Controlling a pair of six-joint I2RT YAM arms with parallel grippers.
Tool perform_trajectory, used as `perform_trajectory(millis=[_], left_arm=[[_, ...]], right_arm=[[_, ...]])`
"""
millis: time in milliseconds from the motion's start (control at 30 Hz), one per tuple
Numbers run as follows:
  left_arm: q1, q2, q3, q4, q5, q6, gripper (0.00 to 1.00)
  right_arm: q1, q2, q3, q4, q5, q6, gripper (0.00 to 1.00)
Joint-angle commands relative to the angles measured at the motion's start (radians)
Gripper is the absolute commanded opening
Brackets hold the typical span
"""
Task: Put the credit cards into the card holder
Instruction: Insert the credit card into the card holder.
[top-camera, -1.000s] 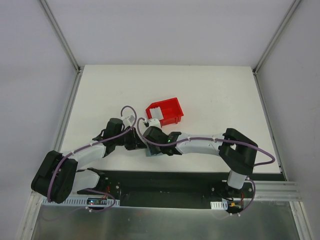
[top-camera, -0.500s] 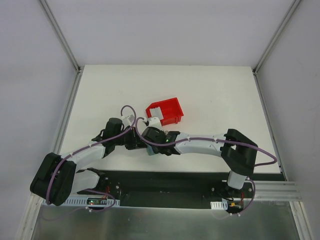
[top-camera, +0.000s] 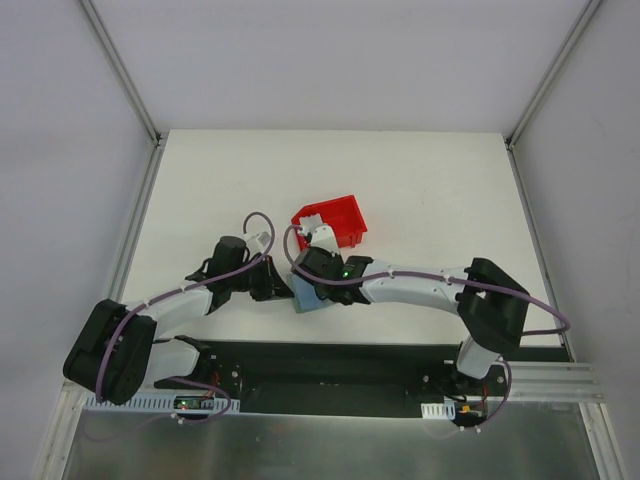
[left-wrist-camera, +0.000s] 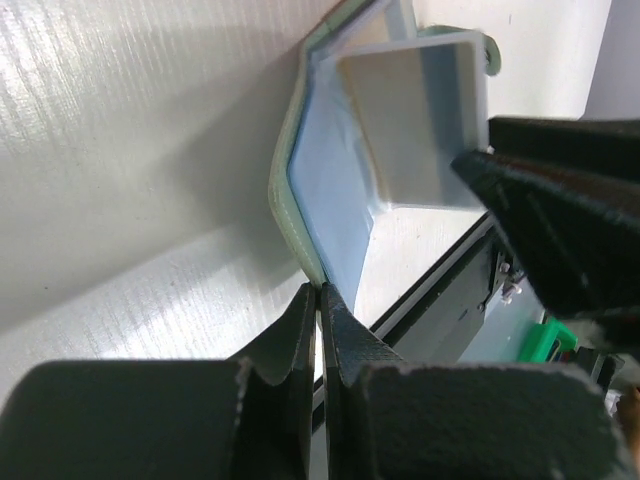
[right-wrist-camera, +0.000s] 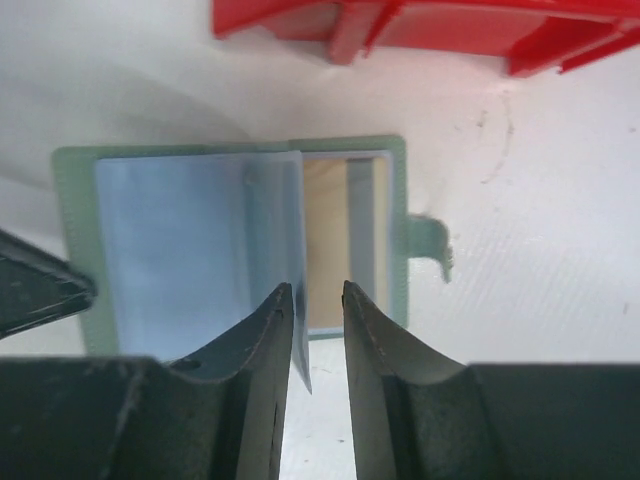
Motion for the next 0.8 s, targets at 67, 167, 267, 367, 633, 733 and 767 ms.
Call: perform_trajectory(millis=[67, 167, 267, 367, 633, 733, 767], left_arm=[[-0.008, 0.031, 0.008, -0.007, -0.001, 0.048, 0.0], [-0.008, 0.044, 0.011, -0.007, -0.006, 0.053, 0.0], [-0.008, 0.068, 0.017, -0.009, -0.011, 0.058, 0.0], [-0.008, 0.082, 0.025, -0.007, -0.028, 0.058, 0.0], [-0.008, 0.123, 0.06, 0.002, -0.072, 0.039, 0.0], [-0.008, 0.139, 0.066, 0.008, -0.075, 0.035, 0.0], [-0.008, 0.142, 0.068, 0.011, -0.077, 0.033, 0.0]], right_arm=[[-0.049, -0.08, -0.079, -0.018, 0.023, 0.015, 0.29], [-0.072, -0.085, -0.103, 0.002, -0.017, 0.017, 0.3], [-0.081, -0.105, -0.112, 0.018, -0.029, 0.019, 0.3], [-0.118, -0.163, -0.097, 0.063, -0.115, -0.026, 0.34], [-0.3, -0.168, 0.026, 0.158, -0.337, -0.123, 0.61], [-0.369, -0.085, 0.112, 0.149, -0.435, -0.152, 0.66], [-0.385, -0.058, 0.138, 0.149, -0.475, -0.155, 0.68]])
